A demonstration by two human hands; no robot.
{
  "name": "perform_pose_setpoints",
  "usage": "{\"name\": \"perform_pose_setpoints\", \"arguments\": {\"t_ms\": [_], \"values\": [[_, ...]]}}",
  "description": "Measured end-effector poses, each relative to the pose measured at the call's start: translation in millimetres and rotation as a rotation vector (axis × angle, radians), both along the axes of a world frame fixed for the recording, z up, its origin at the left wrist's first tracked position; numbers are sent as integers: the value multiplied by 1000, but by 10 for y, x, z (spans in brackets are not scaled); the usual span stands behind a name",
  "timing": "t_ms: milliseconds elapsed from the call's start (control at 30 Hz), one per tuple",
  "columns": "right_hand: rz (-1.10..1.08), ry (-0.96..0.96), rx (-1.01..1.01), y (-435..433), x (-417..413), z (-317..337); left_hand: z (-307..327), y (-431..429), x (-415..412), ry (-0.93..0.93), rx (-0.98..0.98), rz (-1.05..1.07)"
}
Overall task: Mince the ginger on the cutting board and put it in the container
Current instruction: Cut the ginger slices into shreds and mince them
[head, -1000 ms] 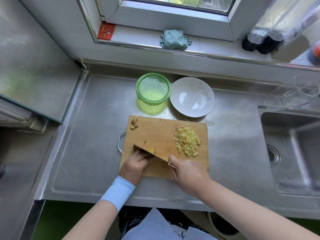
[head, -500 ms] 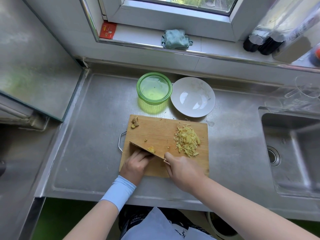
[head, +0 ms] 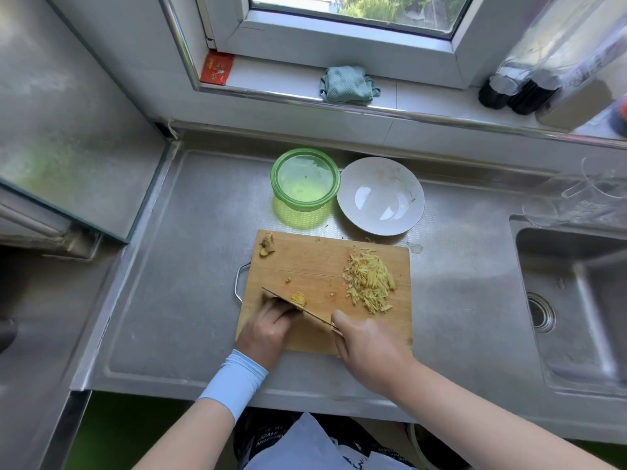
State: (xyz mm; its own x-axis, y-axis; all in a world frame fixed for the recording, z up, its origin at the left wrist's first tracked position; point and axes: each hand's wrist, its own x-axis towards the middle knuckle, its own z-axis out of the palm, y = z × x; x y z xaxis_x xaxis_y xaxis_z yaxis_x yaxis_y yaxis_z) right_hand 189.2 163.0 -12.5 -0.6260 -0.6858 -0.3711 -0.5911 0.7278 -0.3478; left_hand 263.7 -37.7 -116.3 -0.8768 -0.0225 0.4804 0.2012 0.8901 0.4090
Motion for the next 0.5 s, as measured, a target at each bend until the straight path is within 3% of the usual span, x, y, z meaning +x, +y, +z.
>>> {"name": "perform_pose_setpoints", "arguments": {"t_ms": [500], "values": [[-12, -27, 16, -105, 22, -33, -37, 43, 17, 5, -17, 72]]}}
